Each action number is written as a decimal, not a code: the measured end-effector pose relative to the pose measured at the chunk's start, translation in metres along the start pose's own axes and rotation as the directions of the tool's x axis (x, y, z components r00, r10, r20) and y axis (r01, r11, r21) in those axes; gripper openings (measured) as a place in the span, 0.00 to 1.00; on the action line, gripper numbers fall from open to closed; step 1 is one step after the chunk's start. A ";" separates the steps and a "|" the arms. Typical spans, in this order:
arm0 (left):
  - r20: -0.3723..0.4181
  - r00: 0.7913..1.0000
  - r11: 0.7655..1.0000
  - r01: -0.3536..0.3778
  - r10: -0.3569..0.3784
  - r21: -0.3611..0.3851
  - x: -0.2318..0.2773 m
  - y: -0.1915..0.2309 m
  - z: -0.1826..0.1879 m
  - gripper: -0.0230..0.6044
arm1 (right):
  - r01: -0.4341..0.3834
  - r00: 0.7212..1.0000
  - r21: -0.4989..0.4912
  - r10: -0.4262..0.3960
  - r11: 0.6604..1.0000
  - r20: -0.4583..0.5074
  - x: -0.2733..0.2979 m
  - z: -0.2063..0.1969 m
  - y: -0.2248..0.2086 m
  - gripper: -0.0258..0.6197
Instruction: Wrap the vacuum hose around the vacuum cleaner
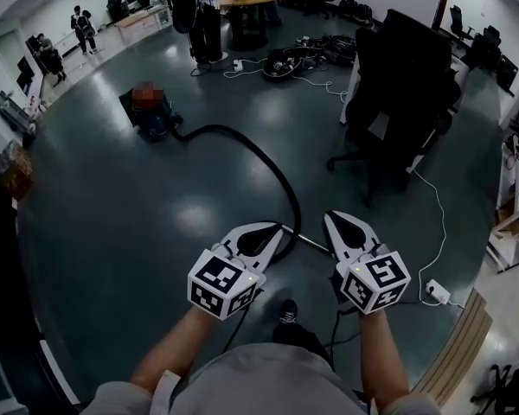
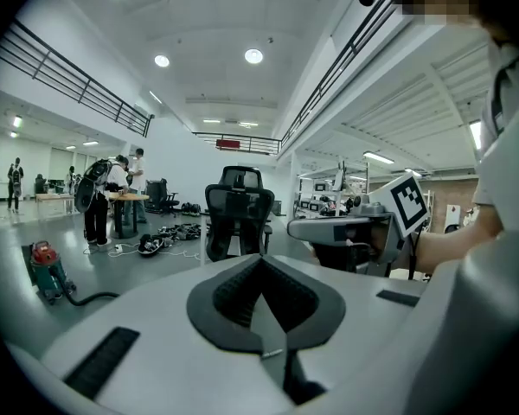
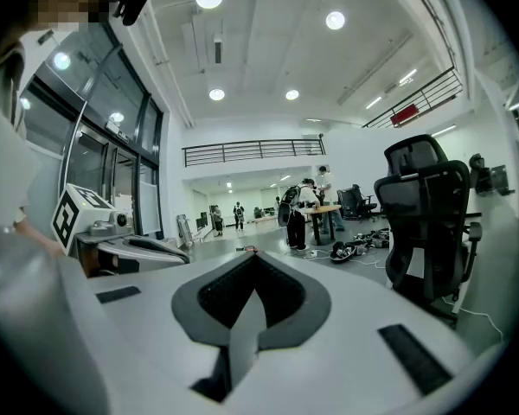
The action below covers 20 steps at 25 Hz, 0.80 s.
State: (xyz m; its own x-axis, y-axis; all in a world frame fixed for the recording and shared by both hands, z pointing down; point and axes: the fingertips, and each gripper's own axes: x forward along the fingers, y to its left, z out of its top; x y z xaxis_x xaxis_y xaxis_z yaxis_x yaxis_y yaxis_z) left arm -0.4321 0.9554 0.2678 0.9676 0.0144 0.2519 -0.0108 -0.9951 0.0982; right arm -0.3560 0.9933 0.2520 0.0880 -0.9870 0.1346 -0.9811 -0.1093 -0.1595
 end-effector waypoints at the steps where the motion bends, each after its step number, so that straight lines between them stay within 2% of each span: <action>1: -0.006 1.000 1.000 -0.004 0.004 0.002 0.011 0.003 0.003 0.05 | -0.005 1.000 0.005 0.005 1.000 0.000 0.004 0.002 -0.011 0.05; 9: -0.031 0.999 0.999 -0.035 0.035 0.018 0.083 0.028 0.026 0.05 | -0.034 0.999 0.050 0.035 0.998 -0.010 0.040 0.009 -0.084 0.05; 15: -0.069 0.996 0.998 -0.055 0.056 0.020 0.108 0.041 0.024 0.05 | -0.034 0.999 0.085 0.036 0.996 -0.025 0.056 0.004 -0.116 0.05; 20: -0.095 0.995 0.999 -0.041 0.041 0.009 0.123 0.056 0.018 0.05 | -0.004 0.998 0.110 0.011 0.994 -0.056 0.066 -0.005 -0.132 0.05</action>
State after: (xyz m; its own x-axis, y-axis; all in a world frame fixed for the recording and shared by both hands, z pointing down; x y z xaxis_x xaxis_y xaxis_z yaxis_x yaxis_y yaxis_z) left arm -0.3095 0.8994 0.2867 0.9381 -0.0176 0.3459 -0.0479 -0.9957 0.0794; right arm -0.2212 0.9429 0.2866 0.0680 -0.9800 0.1870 -0.9565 -0.1173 -0.2669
